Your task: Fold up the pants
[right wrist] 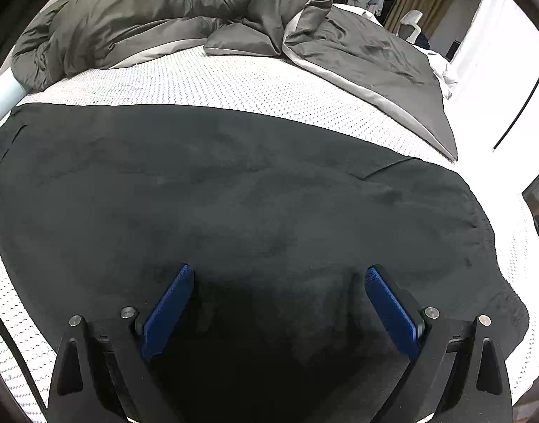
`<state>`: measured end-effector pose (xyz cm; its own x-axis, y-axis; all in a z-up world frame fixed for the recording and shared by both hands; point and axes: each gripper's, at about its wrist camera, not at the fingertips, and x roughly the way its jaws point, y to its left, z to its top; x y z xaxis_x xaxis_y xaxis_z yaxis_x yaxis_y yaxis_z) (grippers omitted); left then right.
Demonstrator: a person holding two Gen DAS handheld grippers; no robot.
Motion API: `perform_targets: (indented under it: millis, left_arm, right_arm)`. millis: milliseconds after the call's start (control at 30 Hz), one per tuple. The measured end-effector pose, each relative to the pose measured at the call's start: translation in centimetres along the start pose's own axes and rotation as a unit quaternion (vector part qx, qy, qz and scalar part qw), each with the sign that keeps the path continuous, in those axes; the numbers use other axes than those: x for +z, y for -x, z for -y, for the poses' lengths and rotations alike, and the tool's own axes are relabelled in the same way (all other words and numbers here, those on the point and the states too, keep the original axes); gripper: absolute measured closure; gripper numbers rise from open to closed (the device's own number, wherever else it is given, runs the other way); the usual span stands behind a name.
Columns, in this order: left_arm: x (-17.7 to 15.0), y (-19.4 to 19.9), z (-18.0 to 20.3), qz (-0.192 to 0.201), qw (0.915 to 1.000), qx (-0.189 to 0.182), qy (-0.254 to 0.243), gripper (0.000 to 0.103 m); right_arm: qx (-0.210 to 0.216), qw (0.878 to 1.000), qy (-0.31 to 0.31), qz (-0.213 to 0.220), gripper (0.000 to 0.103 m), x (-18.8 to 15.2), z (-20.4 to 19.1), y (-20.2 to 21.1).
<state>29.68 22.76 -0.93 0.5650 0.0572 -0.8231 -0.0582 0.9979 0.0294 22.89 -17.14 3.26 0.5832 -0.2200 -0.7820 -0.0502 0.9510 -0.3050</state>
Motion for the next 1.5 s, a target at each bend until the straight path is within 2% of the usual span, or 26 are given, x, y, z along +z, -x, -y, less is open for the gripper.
perform_targets:
  millis: [33, 67, 167, 200, 233, 267, 300, 367, 467, 500, 600, 667, 700, 833, 900, 1000, 1067, 1133, 1233, 1333, 1367, 1433, 1500]
  left_arm:
    - [0.1, -1.3, 0.0, -0.012, 0.9999, -0.002, -0.008, 0.072]
    - [0.3, -2.0, -0.4, -0.014, 0.9998, -0.003, -0.012, 0.073]
    - [0.5, -2.6, -3.4, -0.015, 0.9996, 0.023, 0.009, 0.074]
    - [0.6, -2.6, -4.8, -0.015, 0.9987, 0.044, 0.022, 0.075]
    - [0.7, -2.6, -6.1, -0.016, 0.9976, 0.059, 0.033, 0.087]
    - [0.7, -2.4, -6.9, -0.018, 0.9973, 0.058, 0.04, 0.092]
    - [0.9, -2.2, -7.3, -0.02, 0.9972, 0.056, 0.046, 0.093]
    - [1.5, -1.3, -7.2, -0.011, 0.997, 0.059, 0.049, 0.092]
    - [2.5, 0.7, -4.8, 0.029, 0.9991, 0.012, 0.03, 0.087]
    - [3.3, 0.2, -3.7, 0.027, 0.9995, 0.004, 0.017, 0.084]
    - [4.2, -2.0, -1.5, -0.005, 0.9999, 0.004, -0.014, 0.083]
    - [4.5, -4.6, -1.6, -0.036, 0.999, 0.013, -0.024, 0.083]
    - [4.5, -5.4, -2.3, -0.038, 0.999, 0.016, -0.016, 0.082]
    - [4.2, -5.5, -6.1, -0.02, 0.9984, 0.026, 0.045, 0.082]
    - [4.2, -5.3, -7.0, -0.019, 0.9982, 0.021, 0.053, 0.082]
    - [5.0, -4.2, -5.4, -0.011, 0.9983, 0.037, 0.045, 0.082]
    - [5.8, -3.2, -4.2, 0.011, 0.9995, 0.01, 0.028, 0.079]
    - [6.9, -3.2, -2.0, 0.02, 0.9998, 0.002, -0.004, 0.069]
    - [8.0, -5.9, -0.6, -0.009, 0.9996, 0.01, -0.026, 0.067]
    - [8.5, -8.9, -2.9, -0.034, 0.9982, 0.05, 0.006, 0.067]
    - [8.4, -9.1, -4.4, -0.031, 0.9974, 0.053, 0.038, 0.067]
    - [8.2, -8.3, -5.7, -0.025, 0.9956, 0.034, 0.083, 0.069]
    - [7.7, -6.5, -5.0, -0.016, 0.9957, 0.044, 0.08, 0.069]
  right_arm:
    - [0.002, 1.0, 0.002, 0.001, 0.004, 0.0, -0.1, 0.0]
    - [0.002, 1.0, 0.003, 0.0, 0.004, 0.1, -0.2, -0.1]
    - [0.003, 1.0, 0.0, -0.002, 0.004, 0.1, 0.1, -0.2]
    - [0.002, 1.0, 0.0, -0.003, 0.004, 0.1, 0.2, -0.3]
    - [0.001, 1.0, 0.0, -0.003, 0.004, 0.1, 0.3, -0.4]
    - [0.001, 1.0, -0.001, -0.003, 0.004, 0.2, 0.3, -0.5]
    - [0.002, 1.0, -0.002, -0.004, 0.004, 0.2, 0.4, -0.6]
    - [0.002, 1.0, -0.001, -0.003, 0.004, 0.4, 0.3, -0.7]
    - [0.004, 1.0, 0.003, 0.002, 0.004, 0.6, 0.1, -0.6]
    - [0.005, 1.0, 0.004, 0.003, 0.004, 0.6, 0.1, -0.5]
    - [0.008, 1.0, 0.007, 0.005, 0.004, 0.7, -0.2, -0.5]
    - [0.012, 1.0, 0.01, 0.007, 0.004, 0.6, -0.3, -0.4]
    - [0.014, 1.0, 0.011, 0.008, 0.004, 0.6, -0.3, -0.4]
    - [0.007, 1.0, 0.009, 0.003, 0.004, 0.3, 0.5, -0.6]
    - [0.003, 1.0, -0.001, 0.0, 0.004, 0.1, 1.3, -0.8]
    - [0.001, 1.0, -0.008, 0.0, 0.004, -0.1, 1.8, -0.7]
    - [0.002, 1.0, -0.008, 0.003, 0.004, 0.0, 1.8, -0.5]
    - [0.004, 1.0, -0.004, 0.008, 0.004, 0.1, 1.5, -0.3]
    - [0.015, 1.0, 0.003, 0.014, 0.004, 0.4, 0.6, 0.0]
    - [0.018, 1.0, 0.007, 0.016, 0.004, 0.6, 0.3, 0.0]
    - [0.018, 1.0, 0.006, 0.015, 0.004, 0.6, 0.3, 0.0]
    - [0.015, 1.0, 0.005, 0.012, 0.004, 0.5, 0.5, -0.2]
    - [0.016, 1.0, 0.0, 0.01, 0.004, 0.5, 0.9, -0.4]
